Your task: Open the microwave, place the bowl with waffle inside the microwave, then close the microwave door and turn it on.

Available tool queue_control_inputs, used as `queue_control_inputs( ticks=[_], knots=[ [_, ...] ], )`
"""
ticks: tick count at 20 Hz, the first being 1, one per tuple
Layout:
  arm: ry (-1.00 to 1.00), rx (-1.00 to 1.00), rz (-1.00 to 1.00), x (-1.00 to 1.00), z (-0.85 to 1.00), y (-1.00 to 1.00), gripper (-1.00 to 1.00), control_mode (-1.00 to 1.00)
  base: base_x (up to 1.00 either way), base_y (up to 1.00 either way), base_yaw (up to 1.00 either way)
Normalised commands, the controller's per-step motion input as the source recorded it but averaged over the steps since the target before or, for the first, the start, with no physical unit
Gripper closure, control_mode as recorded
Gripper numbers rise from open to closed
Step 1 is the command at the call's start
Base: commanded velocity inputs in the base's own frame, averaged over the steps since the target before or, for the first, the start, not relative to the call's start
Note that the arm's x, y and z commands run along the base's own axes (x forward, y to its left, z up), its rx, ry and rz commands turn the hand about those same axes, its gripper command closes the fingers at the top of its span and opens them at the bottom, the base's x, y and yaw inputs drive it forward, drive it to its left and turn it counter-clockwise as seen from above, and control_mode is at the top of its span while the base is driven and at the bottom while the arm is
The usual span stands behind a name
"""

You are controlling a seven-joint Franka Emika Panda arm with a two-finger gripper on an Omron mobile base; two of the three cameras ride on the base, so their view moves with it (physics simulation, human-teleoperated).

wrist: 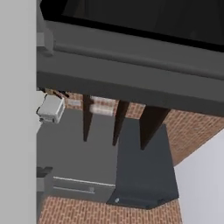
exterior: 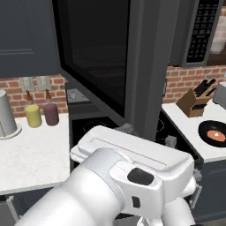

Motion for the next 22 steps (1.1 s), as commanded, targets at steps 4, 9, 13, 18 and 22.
queue_control_inputs(
  ticks=[4,9,13,18,22],
  knots=[
    [-0.03,0.0,0.07,-0.68,0.16,-0.1,-1.0,-1.0,0.0,0.0,0.0],
    [0.17,0.07,0.44,-0.24,0.03,-0.58,-1.0,-1.0,0.0,0.0,0.0],
    [0.22,0.15,0.6,-0.02,0.0,-0.48,-1.0,-1.0,0.0,0.0,0.0],
    [0.17,0.15,0.64,0.0,0.0,-0.44,-1.0,-1.0,0.0,0.0,0.0],
    [0.09,0.13,0.69,0.0,-0.02,-0.39,-1.0,-1.0,0.0,0.0,0.0]
  ],
)
